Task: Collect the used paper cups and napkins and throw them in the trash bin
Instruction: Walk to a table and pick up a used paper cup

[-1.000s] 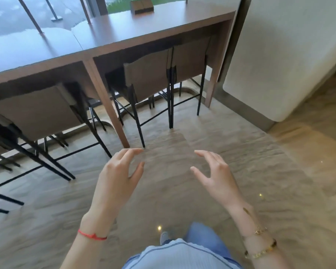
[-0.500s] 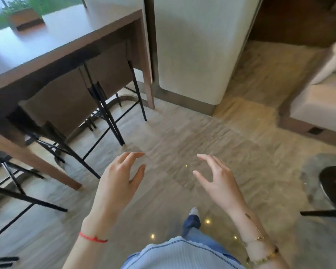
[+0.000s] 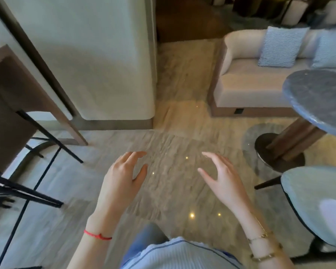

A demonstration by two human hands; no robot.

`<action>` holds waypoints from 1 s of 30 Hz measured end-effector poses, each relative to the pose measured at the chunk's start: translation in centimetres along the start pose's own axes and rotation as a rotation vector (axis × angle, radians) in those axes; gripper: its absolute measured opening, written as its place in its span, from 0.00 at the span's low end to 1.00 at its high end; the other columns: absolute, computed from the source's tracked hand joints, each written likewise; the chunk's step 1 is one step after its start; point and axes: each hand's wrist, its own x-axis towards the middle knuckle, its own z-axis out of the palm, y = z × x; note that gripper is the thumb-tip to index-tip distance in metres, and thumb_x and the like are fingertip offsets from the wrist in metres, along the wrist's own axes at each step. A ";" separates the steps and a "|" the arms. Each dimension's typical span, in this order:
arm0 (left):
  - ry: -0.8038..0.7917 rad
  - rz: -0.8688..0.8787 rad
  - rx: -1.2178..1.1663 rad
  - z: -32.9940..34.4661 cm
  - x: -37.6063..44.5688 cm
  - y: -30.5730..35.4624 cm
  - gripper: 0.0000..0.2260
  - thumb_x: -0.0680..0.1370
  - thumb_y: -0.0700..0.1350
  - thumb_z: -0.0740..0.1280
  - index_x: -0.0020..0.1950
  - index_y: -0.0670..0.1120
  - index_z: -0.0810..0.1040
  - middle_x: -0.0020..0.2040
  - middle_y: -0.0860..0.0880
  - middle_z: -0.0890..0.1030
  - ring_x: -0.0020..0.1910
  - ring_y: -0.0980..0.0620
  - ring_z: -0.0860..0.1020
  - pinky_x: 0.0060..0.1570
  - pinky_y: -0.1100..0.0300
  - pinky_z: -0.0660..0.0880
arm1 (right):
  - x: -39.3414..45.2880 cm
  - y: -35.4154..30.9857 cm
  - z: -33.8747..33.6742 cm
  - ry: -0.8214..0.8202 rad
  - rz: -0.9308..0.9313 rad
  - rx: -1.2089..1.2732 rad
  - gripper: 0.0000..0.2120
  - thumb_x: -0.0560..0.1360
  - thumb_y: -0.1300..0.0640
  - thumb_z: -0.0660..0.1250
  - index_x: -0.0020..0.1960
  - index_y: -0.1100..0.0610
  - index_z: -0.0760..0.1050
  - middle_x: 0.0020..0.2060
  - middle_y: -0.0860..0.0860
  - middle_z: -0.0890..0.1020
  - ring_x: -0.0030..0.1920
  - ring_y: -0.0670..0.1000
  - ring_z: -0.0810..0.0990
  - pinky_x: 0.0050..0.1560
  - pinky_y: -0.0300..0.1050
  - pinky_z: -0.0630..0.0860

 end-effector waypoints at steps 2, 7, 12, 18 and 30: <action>-0.043 0.059 -0.014 1.5 3.3 0.7 0.14 0.78 0.50 0.66 0.63 0.52 0.76 0.57 0.54 0.79 0.53 0.52 0.80 0.50 0.58 0.76 | 1.5 1.5 -0.6 0.046 0.063 -0.011 0.21 0.76 0.49 0.68 0.67 0.50 0.71 0.60 0.45 0.76 0.64 0.45 0.71 0.61 0.37 0.68; -0.128 0.169 -0.050 5.1 11.2 2.6 0.15 0.78 0.51 0.67 0.64 0.54 0.75 0.58 0.55 0.79 0.53 0.54 0.79 0.50 0.63 0.75 | 5.0 4.9 -1.8 0.125 0.185 -0.012 0.22 0.75 0.48 0.67 0.67 0.52 0.71 0.61 0.46 0.77 0.64 0.43 0.71 0.61 0.33 0.66; -0.200 0.287 -0.083 9.1 19.3 5.0 0.14 0.77 0.49 0.68 0.63 0.52 0.77 0.59 0.54 0.80 0.54 0.53 0.80 0.50 0.61 0.75 | 9.1 8.4 -2.2 0.192 0.302 -0.017 0.24 0.75 0.46 0.66 0.69 0.51 0.69 0.64 0.46 0.75 0.67 0.44 0.70 0.64 0.37 0.68; -0.282 0.436 -0.131 12.9 30.4 9.1 0.14 0.78 0.49 0.67 0.63 0.51 0.76 0.59 0.54 0.79 0.54 0.54 0.80 0.50 0.62 0.76 | 16.5 12.3 -4.4 0.279 0.413 -0.052 0.23 0.76 0.48 0.67 0.68 0.52 0.70 0.62 0.47 0.76 0.64 0.45 0.71 0.63 0.36 0.68; -0.436 0.683 -0.199 21.0 47.7 17.0 0.14 0.77 0.47 0.68 0.63 0.50 0.77 0.59 0.55 0.79 0.54 0.54 0.80 0.48 0.58 0.79 | 26.5 20.5 -9.5 0.506 0.628 -0.070 0.20 0.76 0.49 0.67 0.66 0.52 0.71 0.60 0.46 0.77 0.63 0.47 0.72 0.65 0.47 0.69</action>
